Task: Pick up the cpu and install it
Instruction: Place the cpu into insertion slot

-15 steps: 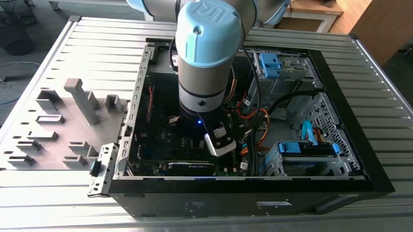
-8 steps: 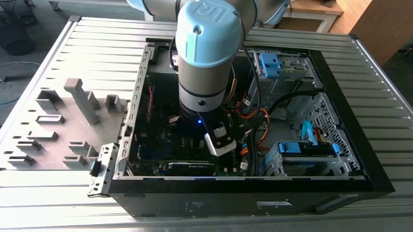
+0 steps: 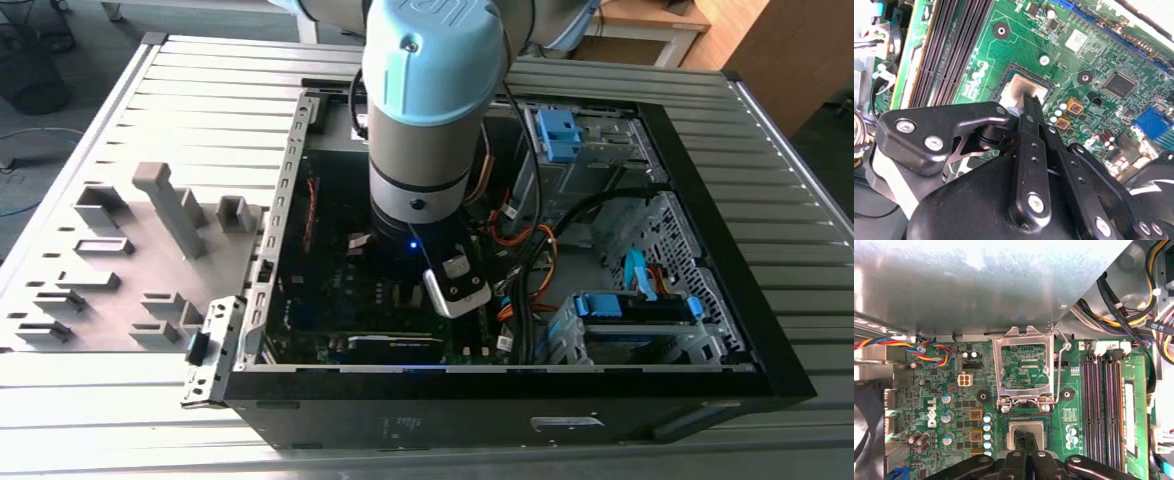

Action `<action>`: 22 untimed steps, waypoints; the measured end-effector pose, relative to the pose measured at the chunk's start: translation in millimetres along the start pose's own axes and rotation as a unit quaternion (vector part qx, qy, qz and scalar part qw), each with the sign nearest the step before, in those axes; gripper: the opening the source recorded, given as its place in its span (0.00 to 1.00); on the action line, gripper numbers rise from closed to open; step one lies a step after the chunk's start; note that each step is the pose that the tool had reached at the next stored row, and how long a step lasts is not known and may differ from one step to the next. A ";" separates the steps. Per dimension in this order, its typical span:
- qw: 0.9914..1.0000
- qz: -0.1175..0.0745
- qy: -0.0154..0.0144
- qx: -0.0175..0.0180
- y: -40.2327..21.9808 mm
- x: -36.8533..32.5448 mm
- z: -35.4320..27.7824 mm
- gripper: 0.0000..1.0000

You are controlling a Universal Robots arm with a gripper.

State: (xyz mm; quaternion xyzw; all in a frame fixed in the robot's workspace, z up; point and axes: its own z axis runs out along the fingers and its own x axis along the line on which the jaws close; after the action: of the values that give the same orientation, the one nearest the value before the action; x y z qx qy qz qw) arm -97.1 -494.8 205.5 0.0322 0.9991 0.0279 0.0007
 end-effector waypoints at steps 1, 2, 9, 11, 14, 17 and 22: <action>1.000 0.000 0.000 0.000 0.0 0.0 -0.6 0.11; 1.000 0.000 0.000 0.000 0.1 0.0 -0.6 0.11; 1.000 -0.001 0.000 0.000 0.0 0.0 -0.8 0.11; 1.000 -0.001 0.000 0.000 0.0 0.0 -0.8 0.11; 1.000 -0.001 0.000 0.000 0.1 0.0 -2.6 0.11; 1.000 -0.001 0.000 0.000 0.5 0.0 -9.0 0.11; 1.000 -0.001 0.000 0.000 0.9 0.0 -15.2 0.11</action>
State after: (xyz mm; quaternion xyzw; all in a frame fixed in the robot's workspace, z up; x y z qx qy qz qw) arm -97.0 -494.7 220.7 0.0312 0.9991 0.0280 0.0007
